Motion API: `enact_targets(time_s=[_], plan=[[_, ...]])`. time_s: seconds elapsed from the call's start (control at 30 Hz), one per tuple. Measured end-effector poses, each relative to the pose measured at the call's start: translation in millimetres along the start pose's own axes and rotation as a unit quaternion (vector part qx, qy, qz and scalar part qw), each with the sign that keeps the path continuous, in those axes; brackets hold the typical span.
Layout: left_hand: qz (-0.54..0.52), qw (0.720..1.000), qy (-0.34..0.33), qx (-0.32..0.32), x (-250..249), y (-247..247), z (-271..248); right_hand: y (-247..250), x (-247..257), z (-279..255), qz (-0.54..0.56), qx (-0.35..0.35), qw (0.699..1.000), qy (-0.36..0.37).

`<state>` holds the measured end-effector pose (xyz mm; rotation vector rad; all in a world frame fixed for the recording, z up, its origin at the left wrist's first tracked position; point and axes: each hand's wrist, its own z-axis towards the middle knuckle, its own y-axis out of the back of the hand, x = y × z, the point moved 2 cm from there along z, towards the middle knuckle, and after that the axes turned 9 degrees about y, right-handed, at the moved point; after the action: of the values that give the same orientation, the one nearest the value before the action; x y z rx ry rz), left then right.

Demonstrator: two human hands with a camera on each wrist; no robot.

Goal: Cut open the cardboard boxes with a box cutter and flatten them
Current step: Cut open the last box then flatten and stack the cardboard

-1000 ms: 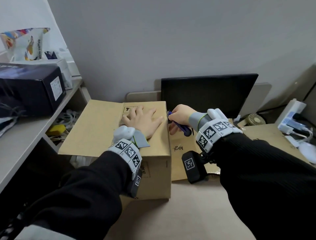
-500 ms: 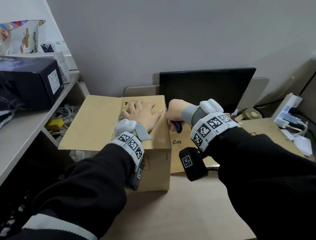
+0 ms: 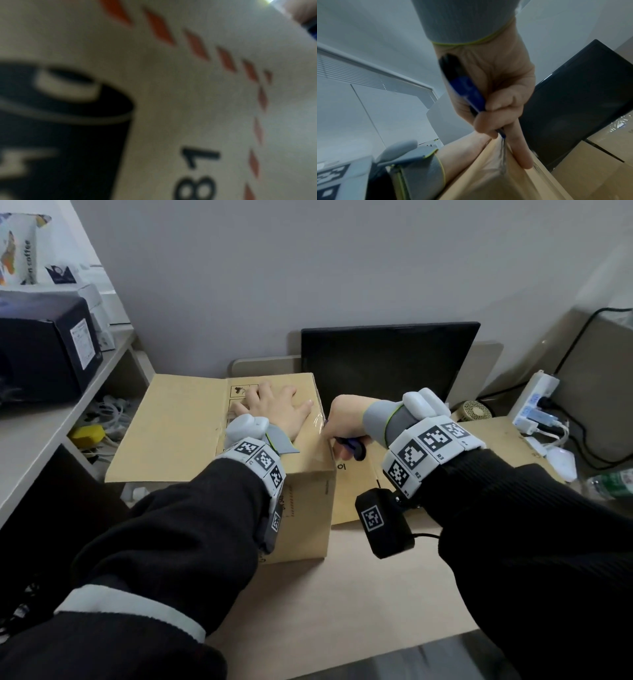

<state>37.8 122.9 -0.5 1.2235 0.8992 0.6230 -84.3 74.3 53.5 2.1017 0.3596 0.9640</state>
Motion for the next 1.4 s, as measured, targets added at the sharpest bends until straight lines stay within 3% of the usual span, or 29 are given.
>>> enact_targets(time_s=[0.37,0.53,0.67,0.73,0.8,0.9,1.0,1.1,1.4], plan=[[0.001,1.0,0.0,0.003,-1.0,2.9,-2.8,-12.2,-11.7,-23.4,0.009,0.002,1.0,0.027],[0.003,1.0,-0.003,0.004,1.0,2.6,-5.8,-13.0,-22.1,-35.5,-0.017,0.035,0.998,0.044],[-0.003,1.0,-0.002,0.008,3.3,4.0,-9.5,4.0,-36.1,-51.9,0.028,0.063,0.993,0.092],[-0.001,1.0,-0.001,0.007,5.2,7.0,-12.4,11.9,-42.6,-54.6,0.071,0.006,0.989,0.133],[-0.003,1.0,-0.002,0.014,8.4,9.2,-15.7,12.6,-47.6,-51.4,0.133,-0.1,0.972,0.166],[-0.001,1.0,0.004,0.027,7.6,10.7,-27.2,0.9,-64.9,-38.8,0.194,-0.181,0.952,0.152],[0.007,0.999,0.001,0.039,12.6,14.4,-39.7,-26.3,-81.3,-19.2,0.259,-0.17,0.944,0.116],[0.037,0.999,0.006,0.027,17.2,18.5,-54.4,-58.5,-98.1,7.5,0.301,-0.114,0.944,0.071],[0.033,0.998,0.031,0.044,33.3,21.3,-74.9,-160.1,-131.5,66.7,0.3,0.023,0.953,-0.022]])
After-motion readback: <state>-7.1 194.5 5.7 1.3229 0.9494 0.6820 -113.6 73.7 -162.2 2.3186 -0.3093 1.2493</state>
